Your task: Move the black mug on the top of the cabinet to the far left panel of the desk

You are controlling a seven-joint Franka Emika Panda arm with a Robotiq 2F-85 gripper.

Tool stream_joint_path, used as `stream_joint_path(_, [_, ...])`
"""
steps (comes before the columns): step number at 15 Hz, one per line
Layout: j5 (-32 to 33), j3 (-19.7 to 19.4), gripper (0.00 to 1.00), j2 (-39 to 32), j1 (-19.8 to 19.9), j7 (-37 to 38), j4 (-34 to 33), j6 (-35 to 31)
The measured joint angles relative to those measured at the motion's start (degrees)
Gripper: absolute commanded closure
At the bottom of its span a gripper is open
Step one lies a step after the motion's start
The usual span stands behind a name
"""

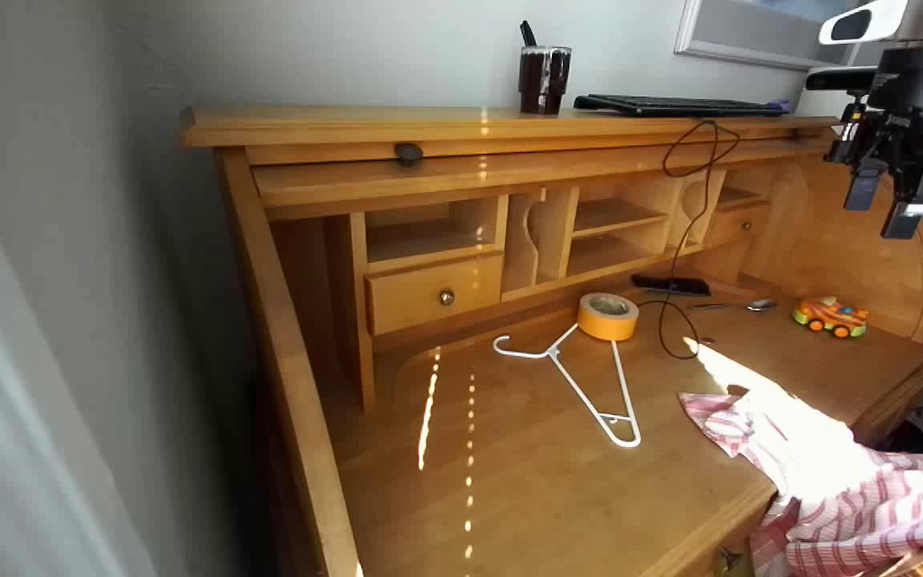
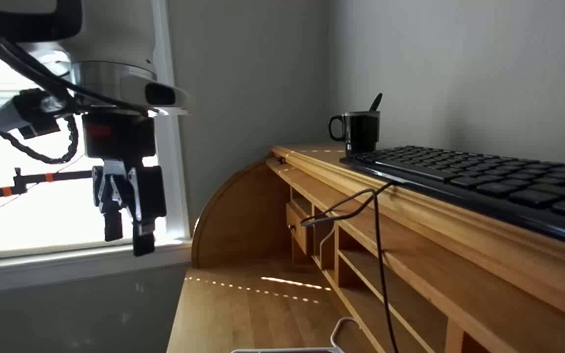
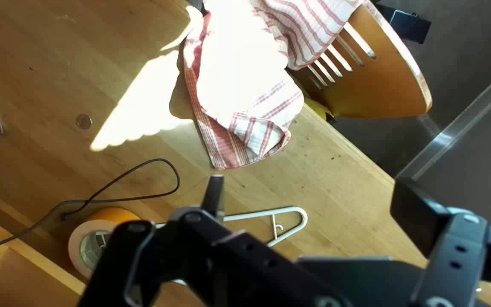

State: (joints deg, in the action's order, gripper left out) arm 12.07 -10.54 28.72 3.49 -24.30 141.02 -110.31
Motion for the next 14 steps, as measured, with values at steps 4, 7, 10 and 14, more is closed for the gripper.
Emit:
stream_joint_path(4, [0.00,0.00,0.00,0.00,0.00,0.00,0.00,0.00])
stream_joint_path(7, [0.00,0.00,0.00,0.00,0.00,0.00,0.00,0.00])
stream_joint_path(10, [0.00,0.05,0.00,-0.03,0.00,0.54,-0.08,-0.01])
stream_joint_path(14, [-0.21,2.16,0.00,-2.67,0.64,11.31,-4.39,0.25])
